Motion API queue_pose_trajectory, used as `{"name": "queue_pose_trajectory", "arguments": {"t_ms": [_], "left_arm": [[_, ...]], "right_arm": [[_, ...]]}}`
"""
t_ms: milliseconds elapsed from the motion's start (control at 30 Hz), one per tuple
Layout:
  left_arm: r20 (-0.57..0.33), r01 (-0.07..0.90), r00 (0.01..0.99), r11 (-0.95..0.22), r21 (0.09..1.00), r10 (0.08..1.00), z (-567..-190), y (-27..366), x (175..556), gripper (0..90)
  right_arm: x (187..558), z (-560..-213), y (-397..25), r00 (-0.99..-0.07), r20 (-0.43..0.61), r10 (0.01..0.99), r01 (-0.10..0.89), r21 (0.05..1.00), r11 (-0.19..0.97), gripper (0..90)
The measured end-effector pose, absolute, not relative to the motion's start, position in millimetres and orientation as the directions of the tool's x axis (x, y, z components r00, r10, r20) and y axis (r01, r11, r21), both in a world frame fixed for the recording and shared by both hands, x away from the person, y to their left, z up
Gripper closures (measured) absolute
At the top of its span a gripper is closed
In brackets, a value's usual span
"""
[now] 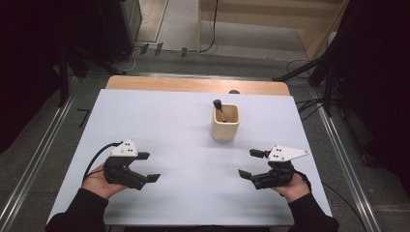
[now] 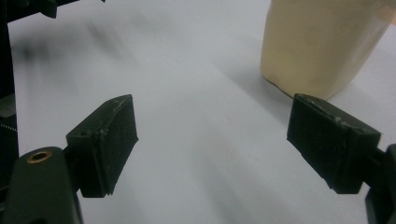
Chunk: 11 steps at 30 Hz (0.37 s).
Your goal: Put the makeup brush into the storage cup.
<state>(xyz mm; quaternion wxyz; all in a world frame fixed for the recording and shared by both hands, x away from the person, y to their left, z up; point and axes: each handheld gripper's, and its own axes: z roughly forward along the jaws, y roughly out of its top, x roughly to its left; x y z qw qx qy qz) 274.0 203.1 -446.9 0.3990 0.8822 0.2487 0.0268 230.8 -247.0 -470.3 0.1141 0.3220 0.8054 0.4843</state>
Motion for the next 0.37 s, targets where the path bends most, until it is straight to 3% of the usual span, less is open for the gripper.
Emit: {"name": "queue_pose_trajectory", "arguments": {"t_ms": [367], "left_arm": [[-0.154, 0.419, 0.874, -0.554, 0.72, 0.46, -446.8, 203.4, 274.2, 15.1]], "right_arm": [[231.8, -471.8, -246.4, -0.771, 0.128, 0.623, 0.41, 0.849, 0.333, 16.4]]}}
